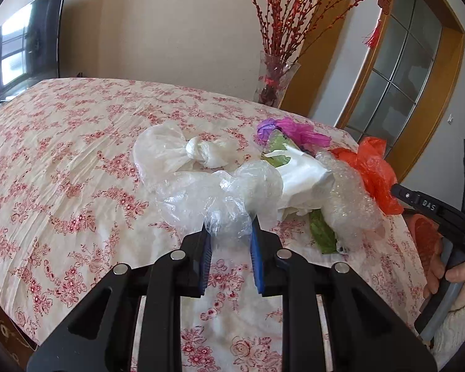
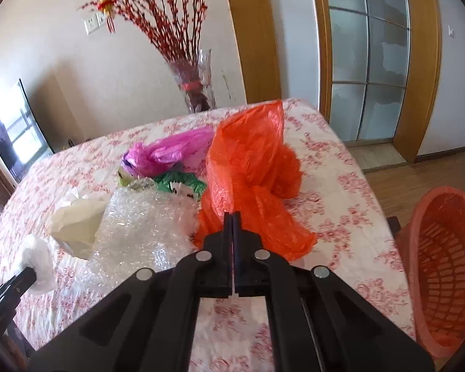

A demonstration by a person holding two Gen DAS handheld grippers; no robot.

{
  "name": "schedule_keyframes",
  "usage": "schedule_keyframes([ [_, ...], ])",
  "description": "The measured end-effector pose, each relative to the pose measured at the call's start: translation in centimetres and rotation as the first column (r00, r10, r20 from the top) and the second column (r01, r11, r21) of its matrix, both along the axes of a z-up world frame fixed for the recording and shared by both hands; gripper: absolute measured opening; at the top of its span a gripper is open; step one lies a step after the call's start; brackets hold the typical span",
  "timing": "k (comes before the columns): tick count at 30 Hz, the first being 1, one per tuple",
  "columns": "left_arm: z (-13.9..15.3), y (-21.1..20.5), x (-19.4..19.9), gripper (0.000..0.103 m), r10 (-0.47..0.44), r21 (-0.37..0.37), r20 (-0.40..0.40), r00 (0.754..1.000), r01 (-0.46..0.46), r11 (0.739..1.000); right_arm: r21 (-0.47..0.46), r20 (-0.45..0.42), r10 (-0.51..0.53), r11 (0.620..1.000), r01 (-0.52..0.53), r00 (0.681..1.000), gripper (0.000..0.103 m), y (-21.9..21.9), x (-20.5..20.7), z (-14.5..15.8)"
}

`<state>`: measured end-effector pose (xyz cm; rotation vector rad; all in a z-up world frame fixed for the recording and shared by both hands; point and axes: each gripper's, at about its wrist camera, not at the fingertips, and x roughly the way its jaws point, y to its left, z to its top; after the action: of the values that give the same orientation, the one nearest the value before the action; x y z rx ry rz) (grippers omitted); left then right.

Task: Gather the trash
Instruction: 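Carry both held bags over the orange wastebasket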

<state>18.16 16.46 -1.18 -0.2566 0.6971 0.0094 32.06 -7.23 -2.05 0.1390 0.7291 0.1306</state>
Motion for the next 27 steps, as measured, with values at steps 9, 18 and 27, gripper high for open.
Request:
schedule_keyframes([
  [9,1.6,-3.1,0.1,0.021,-0.072,0.005,0.027,0.997,0.072,0.997,0.019,0.102,0.000,1.000,-0.002,0.995,0.002,-3.0,-3.9,3.7],
  [18,2.9,-7.3,0.3,0.021,-0.175,0.002,0.051,0.983,0.175,0.985,0.060,0.152,-0.064,0.997,0.055,0.986,0.002,-7.2,-7.8,5.8],
  [27,4.1,-12.5,0.9,0.022,-0.283,-0.008,0.074,0.956,0.284,0.959,0.063,0.186,-0.156,0.987,0.147,0.970,0.002,-11.8,-10.4,6.3],
])
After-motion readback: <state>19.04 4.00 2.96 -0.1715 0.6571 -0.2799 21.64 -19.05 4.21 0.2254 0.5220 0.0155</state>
